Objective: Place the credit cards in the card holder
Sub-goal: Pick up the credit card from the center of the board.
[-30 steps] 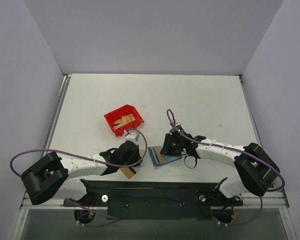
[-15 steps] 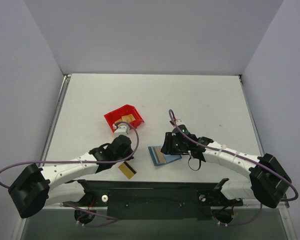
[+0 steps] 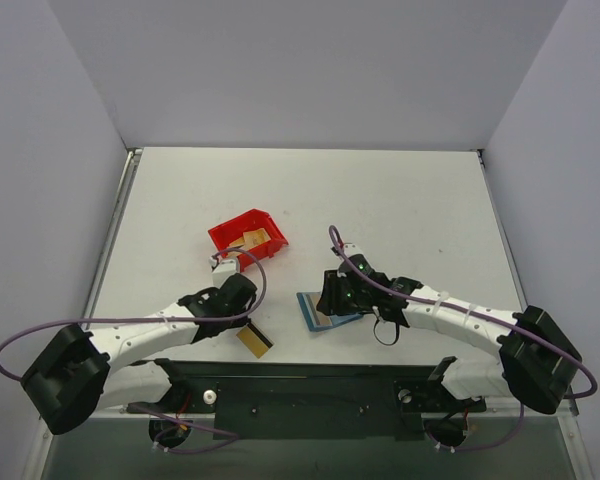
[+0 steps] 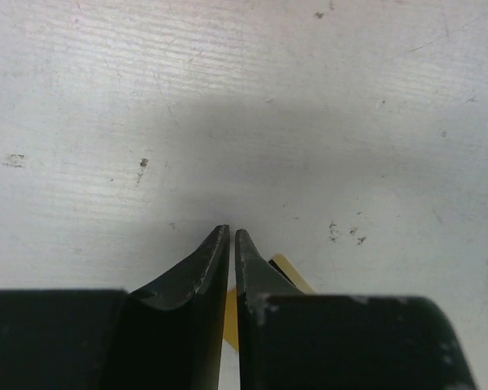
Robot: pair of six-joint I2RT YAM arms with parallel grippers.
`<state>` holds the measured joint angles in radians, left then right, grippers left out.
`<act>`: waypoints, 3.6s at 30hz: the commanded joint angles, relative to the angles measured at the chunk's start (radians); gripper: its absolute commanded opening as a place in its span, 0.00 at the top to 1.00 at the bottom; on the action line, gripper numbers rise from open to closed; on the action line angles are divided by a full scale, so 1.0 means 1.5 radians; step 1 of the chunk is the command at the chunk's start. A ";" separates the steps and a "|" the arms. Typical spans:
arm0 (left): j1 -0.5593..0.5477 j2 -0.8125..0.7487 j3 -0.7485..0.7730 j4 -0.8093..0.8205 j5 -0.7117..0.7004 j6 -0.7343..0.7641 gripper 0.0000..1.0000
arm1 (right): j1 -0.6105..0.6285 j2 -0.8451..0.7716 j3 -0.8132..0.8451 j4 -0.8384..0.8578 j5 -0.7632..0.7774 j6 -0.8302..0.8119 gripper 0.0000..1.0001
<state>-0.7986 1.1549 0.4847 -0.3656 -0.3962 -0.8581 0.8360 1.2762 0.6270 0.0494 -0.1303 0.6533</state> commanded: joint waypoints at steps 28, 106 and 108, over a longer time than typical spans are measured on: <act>-0.122 0.058 0.001 -0.027 0.018 -0.106 0.99 | 0.006 0.006 0.004 0.011 0.009 -0.003 0.69; 0.020 -0.183 -0.131 0.166 0.160 0.057 1.00 | 0.229 0.210 -0.078 0.409 -0.152 0.322 0.65; 0.020 -0.175 -0.135 0.174 0.169 0.056 1.00 | 0.228 0.215 -0.079 0.416 -0.159 0.328 0.65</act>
<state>-0.7753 0.8742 0.2886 -0.1959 -0.1871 -0.7803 1.1790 1.5848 0.5121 0.5911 -0.3256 1.1011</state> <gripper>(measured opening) 0.025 0.348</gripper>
